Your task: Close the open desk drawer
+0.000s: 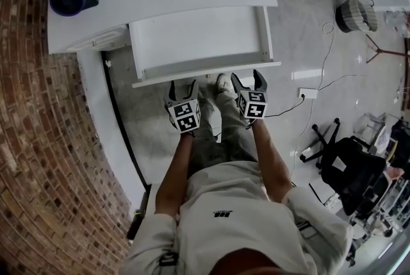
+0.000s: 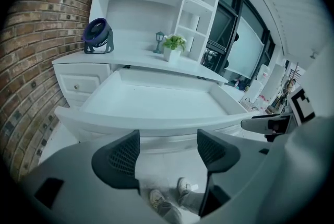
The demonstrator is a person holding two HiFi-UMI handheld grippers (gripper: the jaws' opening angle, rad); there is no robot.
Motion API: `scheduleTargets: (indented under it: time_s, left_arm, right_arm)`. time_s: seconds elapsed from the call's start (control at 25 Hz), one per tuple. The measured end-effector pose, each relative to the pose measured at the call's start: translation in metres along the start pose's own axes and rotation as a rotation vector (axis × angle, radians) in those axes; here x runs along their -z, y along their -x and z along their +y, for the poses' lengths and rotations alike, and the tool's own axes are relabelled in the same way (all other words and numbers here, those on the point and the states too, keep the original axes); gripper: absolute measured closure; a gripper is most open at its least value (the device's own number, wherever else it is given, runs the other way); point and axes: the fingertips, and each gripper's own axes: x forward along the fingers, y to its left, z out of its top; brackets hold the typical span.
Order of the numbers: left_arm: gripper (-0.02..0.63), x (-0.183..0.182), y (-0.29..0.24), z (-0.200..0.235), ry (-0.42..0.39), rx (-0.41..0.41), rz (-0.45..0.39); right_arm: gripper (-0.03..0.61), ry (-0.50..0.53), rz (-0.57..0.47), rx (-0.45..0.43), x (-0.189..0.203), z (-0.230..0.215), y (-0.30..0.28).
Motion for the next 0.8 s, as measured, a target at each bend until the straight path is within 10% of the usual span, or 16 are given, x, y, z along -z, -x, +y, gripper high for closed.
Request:
scheduleTargets:
  time_s: [0.8]
  left_arm:
    - [0.26, -0.022, -0.019, 0.006, 0.002, -0.03, -0.006]
  right_arm:
    - [0.215, -0.032, -0.025, -0.009, -0.024, -0.005, -0.023]
